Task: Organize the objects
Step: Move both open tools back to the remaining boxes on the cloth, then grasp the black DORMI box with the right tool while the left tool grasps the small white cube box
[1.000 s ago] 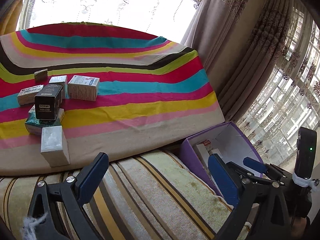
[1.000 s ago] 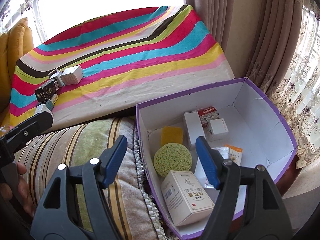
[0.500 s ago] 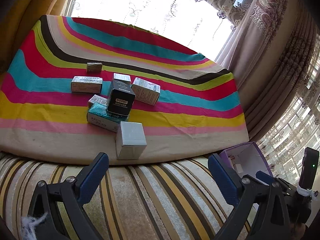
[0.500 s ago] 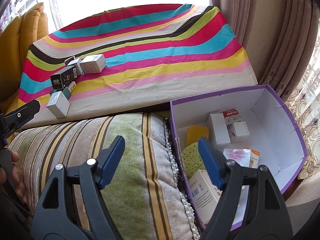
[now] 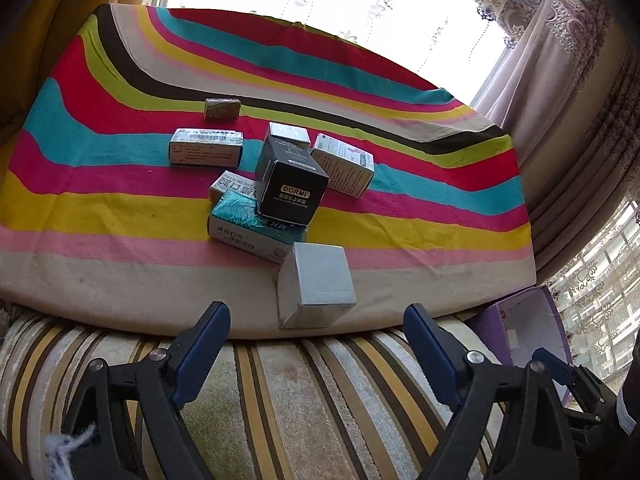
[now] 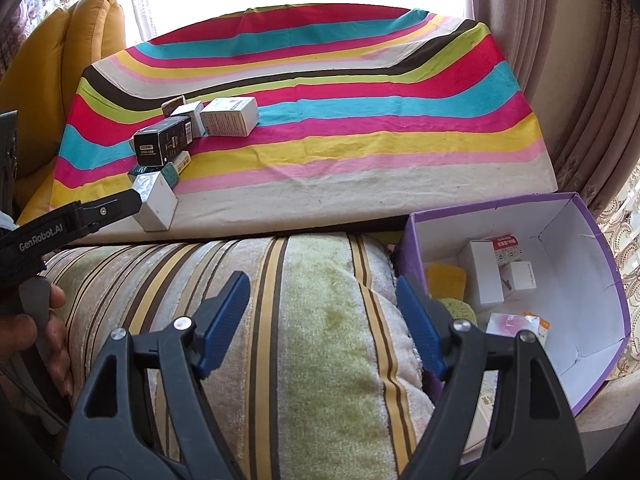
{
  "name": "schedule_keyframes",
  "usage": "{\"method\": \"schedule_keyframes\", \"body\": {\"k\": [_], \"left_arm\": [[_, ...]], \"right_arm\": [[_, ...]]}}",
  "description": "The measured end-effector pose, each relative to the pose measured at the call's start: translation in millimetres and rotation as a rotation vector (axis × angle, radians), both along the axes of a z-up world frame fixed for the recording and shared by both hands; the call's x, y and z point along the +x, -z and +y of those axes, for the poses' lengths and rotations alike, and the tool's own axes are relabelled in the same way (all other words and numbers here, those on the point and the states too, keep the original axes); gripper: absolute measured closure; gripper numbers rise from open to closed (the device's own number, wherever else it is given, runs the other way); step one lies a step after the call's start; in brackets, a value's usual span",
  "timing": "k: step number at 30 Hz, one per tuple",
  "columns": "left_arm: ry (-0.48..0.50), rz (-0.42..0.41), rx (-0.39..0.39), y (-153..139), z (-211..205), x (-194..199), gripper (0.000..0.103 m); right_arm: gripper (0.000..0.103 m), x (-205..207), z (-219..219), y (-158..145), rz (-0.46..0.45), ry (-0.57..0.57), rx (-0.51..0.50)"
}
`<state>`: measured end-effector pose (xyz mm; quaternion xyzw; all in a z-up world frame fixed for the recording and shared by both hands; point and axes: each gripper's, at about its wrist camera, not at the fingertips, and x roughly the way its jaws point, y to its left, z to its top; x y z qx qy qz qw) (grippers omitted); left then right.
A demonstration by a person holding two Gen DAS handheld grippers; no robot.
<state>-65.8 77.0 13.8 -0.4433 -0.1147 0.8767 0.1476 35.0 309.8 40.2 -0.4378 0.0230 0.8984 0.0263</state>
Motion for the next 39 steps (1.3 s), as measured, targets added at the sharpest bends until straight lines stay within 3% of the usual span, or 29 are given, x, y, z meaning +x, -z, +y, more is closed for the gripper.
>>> {"method": "schedule_keyframes", "body": {"k": [3, 5, 10, 15, 27, 39], "left_arm": [[0.007, -0.042, -0.032, 8.7, 6.2, -13.8, 0.018], [0.018, -0.066, -0.041, 13.7, 9.8, -21.1, 0.025], [0.033, -0.108, -0.028, 21.9, 10.3, -31.8, 0.055], [0.029, -0.121, 0.008, 20.7, -1.5, -28.8, 0.066], [-0.133, -0.077, 0.069, 8.7, -81.4, -20.5, 0.068], [-0.25, -0.005, 0.099, 7.2, -117.3, -34.5, 0.068]], "right_arm": [[0.025, -5.3, -3.4, 1.3, -0.006, -0.005, -0.004], [0.025, -8.7, -5.1, 1.8, -0.008, -0.008, -0.013], [0.025, -22.5, -14.3, -0.8, -0.002, -0.032, -0.032], [0.025, -44.3, -36.7, -5.2, 0.017, -0.075, -0.026], [0.025, -100.0, -107.8, -16.0, 0.068, -0.201, -0.049], [0.025, -162.1, -149.7, -6.8, 0.066, -0.2, -0.048]]}}
